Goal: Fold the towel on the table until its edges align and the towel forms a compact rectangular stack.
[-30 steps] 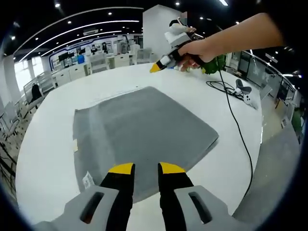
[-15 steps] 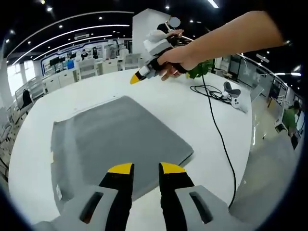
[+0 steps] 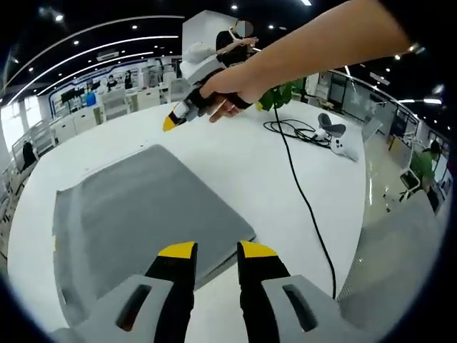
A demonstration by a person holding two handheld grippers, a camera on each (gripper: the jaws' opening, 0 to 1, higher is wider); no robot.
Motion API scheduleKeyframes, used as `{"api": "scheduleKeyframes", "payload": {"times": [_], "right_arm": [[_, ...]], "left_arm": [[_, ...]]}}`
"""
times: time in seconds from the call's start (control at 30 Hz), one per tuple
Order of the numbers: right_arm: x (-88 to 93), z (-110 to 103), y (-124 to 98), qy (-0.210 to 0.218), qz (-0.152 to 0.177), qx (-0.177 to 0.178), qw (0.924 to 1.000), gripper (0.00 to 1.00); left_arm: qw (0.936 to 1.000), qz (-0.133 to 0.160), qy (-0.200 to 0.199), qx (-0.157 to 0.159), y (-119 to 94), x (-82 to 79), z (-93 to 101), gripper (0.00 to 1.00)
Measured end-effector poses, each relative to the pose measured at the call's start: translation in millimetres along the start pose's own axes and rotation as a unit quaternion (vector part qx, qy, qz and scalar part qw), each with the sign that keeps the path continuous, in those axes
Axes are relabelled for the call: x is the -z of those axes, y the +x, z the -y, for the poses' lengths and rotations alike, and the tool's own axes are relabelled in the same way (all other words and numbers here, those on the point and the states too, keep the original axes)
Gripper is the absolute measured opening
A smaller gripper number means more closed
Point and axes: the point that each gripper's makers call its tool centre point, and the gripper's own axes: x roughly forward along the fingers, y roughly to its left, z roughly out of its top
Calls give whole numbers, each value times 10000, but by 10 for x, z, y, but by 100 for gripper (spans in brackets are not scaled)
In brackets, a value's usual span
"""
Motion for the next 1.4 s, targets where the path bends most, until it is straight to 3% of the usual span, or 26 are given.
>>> {"api": "scheduleKeyframes", "payload": {"times": [0.13,0.37,0.7,1.0,1.23,1.4], "right_arm": [[4,38,8,-9,30,-39,10000,26],[90,31,45,-17,7,-99,9999,24],[140,75,223,-75,-8,-206,9998,22],[182,52,441,-135,-94,-297,9994,23],[248,56,662,-113,-156,-278,9994,22],[231,57,764,262,-81,-219,9994,21]], "left_arm": [[10000,-51,-11,34,70,21,31,25],[9994,-160,218,211,236,42,260,26],[9972,-381,511,390,493,107,412,26],[9952,-651,624,389,741,244,407,26],[9937,-698,815,322,778,267,376,23],[9945,-674,748,278,787,265,340,20]]}}
